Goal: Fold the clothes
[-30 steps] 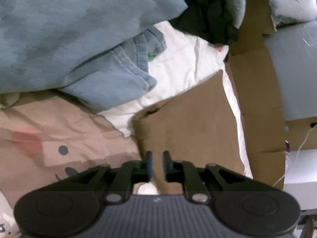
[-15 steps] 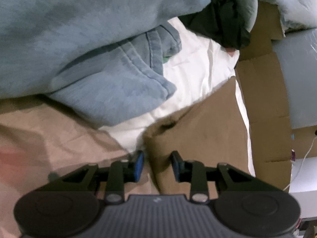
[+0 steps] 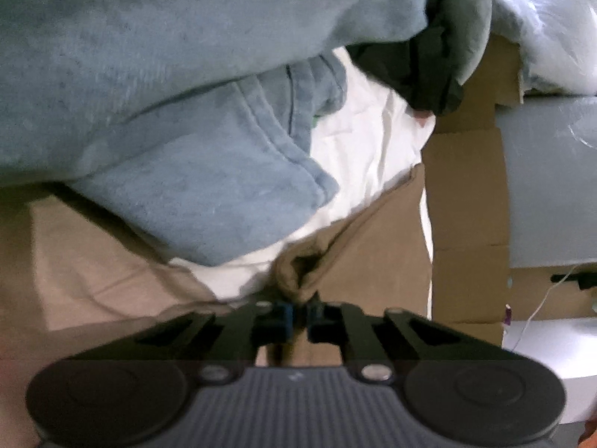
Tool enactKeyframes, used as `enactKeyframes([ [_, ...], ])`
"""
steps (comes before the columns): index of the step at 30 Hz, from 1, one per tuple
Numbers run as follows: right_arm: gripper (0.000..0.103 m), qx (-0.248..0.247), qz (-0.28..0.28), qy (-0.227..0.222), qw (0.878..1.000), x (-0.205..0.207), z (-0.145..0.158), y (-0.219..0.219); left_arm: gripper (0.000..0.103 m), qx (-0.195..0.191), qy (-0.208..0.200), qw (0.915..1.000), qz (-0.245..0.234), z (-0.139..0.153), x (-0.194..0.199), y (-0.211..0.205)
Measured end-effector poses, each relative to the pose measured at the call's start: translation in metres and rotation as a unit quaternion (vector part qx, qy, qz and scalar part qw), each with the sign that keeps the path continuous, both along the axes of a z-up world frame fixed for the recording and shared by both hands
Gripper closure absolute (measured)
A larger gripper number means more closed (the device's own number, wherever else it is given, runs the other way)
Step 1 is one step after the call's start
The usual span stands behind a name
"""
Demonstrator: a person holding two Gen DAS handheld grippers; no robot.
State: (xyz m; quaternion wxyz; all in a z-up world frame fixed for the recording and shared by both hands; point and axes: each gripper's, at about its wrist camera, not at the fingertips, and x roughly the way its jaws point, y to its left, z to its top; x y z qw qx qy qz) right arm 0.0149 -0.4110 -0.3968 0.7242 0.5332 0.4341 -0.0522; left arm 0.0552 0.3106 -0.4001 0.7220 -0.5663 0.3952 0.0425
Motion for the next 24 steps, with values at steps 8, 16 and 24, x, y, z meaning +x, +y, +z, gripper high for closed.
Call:
enactKeyframes([
  [8,0.099,-0.027,0.023,-0.018,0.999,0.001,0.017,-0.002,0.1,0.036,-0.009,0.9993,-0.006,0.045,-0.006,-0.006],
  [16,0.099,-0.021,0.021,-0.021,0.999,-0.015,0.023,-0.011,0.1,0.044,0.006,0.9988,-0.022,0.065,-0.025,-0.004],
  [24,0.099,-0.022,0.026,-0.003,0.999,-0.035,0.023,-0.011,0.1,0.041,0.028,0.9984,-0.027,0.059,-0.05,-0.001],
])
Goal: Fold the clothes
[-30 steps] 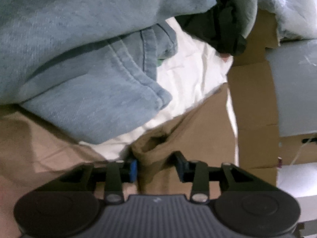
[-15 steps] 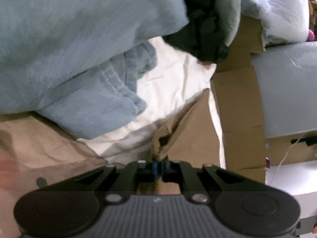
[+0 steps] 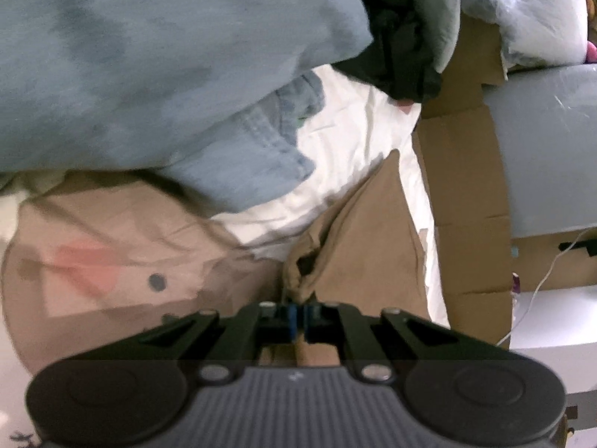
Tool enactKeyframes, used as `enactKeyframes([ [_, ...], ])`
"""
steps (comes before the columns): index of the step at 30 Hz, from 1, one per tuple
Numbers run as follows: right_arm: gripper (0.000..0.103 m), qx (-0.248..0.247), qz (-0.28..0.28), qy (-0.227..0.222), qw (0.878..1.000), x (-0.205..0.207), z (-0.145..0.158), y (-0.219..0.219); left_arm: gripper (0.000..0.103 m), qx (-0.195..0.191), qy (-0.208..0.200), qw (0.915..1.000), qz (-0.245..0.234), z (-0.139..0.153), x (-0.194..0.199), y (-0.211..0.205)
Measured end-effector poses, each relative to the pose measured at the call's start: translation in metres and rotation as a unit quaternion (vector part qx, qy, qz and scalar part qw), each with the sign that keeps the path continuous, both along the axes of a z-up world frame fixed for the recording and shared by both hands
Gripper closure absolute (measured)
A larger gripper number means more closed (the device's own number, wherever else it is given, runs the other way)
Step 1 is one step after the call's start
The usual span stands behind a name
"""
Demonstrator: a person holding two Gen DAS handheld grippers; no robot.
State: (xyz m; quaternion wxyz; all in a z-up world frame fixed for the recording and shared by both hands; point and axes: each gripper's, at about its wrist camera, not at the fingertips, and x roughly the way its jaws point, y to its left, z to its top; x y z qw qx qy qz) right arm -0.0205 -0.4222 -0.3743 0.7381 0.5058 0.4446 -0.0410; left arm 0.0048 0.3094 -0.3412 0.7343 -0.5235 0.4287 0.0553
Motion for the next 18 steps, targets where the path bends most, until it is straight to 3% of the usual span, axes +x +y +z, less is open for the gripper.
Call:
enactKeyframes([
  [5,0.098,-0.001,0.018,0.017,1.0,-0.008,0.002,0.001,0.1,0.0,0.009,0.9999,-0.01,-0.006,-0.012,0.002],
  [9,0.093,-0.03,0.023,0.054,0.998,-0.01,0.007,-0.004,0.1,-0.007,0.021,0.9997,-0.008,-0.019,-0.012,0.006],
  [11,0.076,-0.039,0.02,0.056,0.997,-0.013,0.014,-0.01,0.099,-0.004,0.022,0.9996,-0.014,-0.021,-0.01,0.007],
  [13,0.07,-0.054,0.021,0.052,0.997,-0.014,0.025,-0.014,0.099,0.001,0.021,0.9995,-0.023,-0.023,-0.008,0.007],
  [18,0.07,-0.09,0.049,0.053,0.993,-0.002,0.055,-0.017,0.099,-0.006,0.015,0.9993,-0.032,-0.027,-0.009,0.012],
])
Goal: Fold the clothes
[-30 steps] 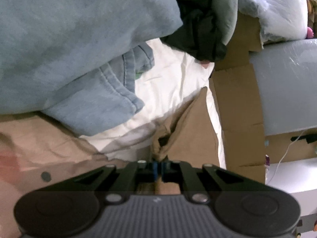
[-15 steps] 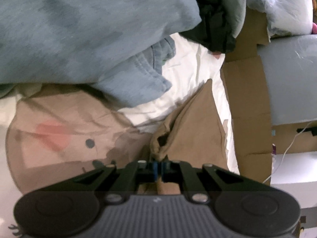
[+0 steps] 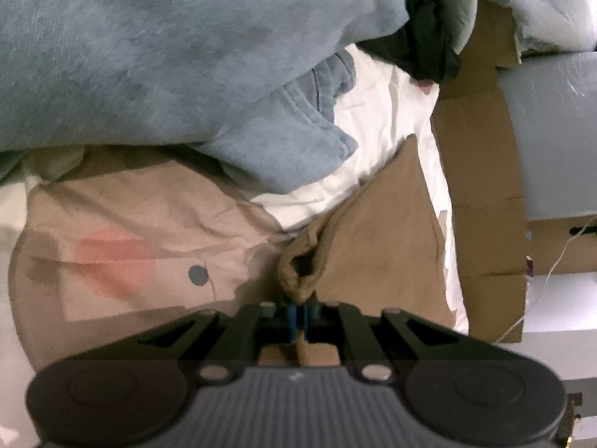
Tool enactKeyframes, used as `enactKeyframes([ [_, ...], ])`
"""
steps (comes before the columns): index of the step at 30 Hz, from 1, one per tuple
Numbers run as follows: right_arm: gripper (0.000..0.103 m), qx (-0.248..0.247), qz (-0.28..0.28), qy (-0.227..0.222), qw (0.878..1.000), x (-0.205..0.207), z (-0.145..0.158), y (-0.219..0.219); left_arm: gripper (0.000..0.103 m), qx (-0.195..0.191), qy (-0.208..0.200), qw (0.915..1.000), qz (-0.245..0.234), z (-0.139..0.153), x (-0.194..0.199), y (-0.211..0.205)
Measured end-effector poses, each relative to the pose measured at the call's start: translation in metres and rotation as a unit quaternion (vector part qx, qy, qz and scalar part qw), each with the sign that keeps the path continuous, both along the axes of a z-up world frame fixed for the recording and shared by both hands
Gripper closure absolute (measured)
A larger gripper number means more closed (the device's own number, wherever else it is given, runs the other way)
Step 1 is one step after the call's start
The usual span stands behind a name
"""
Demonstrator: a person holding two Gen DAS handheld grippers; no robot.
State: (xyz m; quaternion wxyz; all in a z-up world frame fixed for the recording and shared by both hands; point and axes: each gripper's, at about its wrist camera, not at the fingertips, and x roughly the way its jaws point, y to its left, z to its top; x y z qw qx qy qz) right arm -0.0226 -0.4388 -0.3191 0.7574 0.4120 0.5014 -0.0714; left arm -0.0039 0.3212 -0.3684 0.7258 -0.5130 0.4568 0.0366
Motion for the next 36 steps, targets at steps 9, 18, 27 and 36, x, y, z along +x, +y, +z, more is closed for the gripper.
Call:
enactKeyframes([
  [9,0.07,-0.089,0.091,0.015,0.992,0.073,0.056,0.037,0.099,-0.018,0.0,0.9998,0.003,-0.005,0.0,0.001],
  [18,0.07,-0.109,0.179,0.007,0.978,0.125,0.038,0.116,0.098,-0.001,0.007,1.0,-0.005,-0.001,0.001,-0.003],
  [27,0.074,-0.093,0.228,0.044,0.968,0.108,-0.027,0.165,0.098,0.006,0.007,0.9999,-0.003,0.0,0.005,-0.004],
  [36,0.074,-0.102,0.237,0.051,0.965,0.087,-0.031,0.174,0.098,-0.001,-0.003,1.0,0.004,-0.006,0.007,-0.007],
])
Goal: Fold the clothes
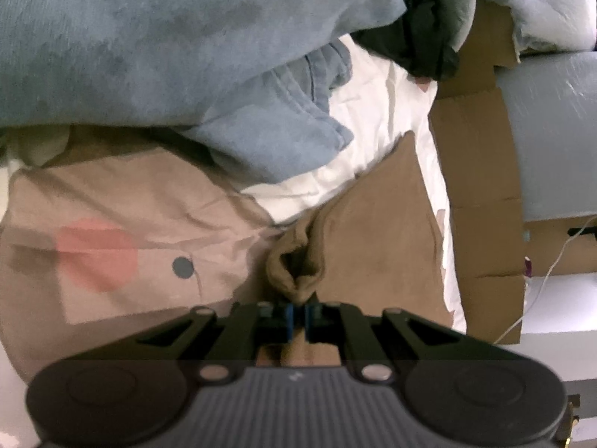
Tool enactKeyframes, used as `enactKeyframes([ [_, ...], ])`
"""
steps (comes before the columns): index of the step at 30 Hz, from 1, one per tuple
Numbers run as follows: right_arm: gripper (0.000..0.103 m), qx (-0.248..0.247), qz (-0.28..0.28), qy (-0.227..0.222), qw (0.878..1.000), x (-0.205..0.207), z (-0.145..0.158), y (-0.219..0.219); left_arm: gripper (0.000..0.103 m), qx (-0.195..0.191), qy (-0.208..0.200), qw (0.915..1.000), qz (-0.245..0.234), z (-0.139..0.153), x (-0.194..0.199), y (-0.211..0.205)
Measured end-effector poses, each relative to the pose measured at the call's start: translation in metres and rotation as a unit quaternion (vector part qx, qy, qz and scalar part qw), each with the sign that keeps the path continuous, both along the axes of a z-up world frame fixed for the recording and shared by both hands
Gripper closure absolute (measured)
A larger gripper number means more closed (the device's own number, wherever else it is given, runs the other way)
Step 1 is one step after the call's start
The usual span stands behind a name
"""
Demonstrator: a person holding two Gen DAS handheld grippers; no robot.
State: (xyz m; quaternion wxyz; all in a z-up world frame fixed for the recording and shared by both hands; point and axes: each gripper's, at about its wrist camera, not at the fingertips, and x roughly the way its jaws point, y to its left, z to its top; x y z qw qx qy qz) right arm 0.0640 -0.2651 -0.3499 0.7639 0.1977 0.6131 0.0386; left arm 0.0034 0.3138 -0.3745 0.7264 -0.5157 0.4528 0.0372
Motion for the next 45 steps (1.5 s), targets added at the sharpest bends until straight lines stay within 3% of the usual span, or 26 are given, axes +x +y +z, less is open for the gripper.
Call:
enactKeyframes([
  [4,0.076,-0.001,0.011,0.005,1.0,-0.002,0.009,0.01,0.099,0.002,-0.001,1.0,-0.006,-0.001,0.0,-0.001],
  [9,0.075,0.001,0.057,-0.052,0.997,0.013,0.031,0.046,0.099,0.005,-0.005,0.9999,-0.01,-0.002,0.001,-0.002],
  [17,0.096,0.015,0.102,-0.041,0.994,0.019,0.016,0.093,0.098,-0.003,-0.009,0.9998,-0.016,-0.004,0.002,0.0],
  [31,0.095,-0.021,0.135,-0.013,0.991,0.022,-0.004,0.121,0.097,-0.024,-0.01,0.9995,-0.02,-0.016,-0.001,0.005],
  [37,0.096,-0.01,0.124,-0.031,0.992,0.028,0.008,0.12,0.086,-0.029,-0.013,0.999,-0.031,-0.017,-0.007,0.004],
  [45,0.096,-0.009,0.113,-0.01,0.994,0.028,0.002,0.111,0.09,-0.041,-0.023,0.9987,-0.018,-0.026,-0.006,0.002],
])
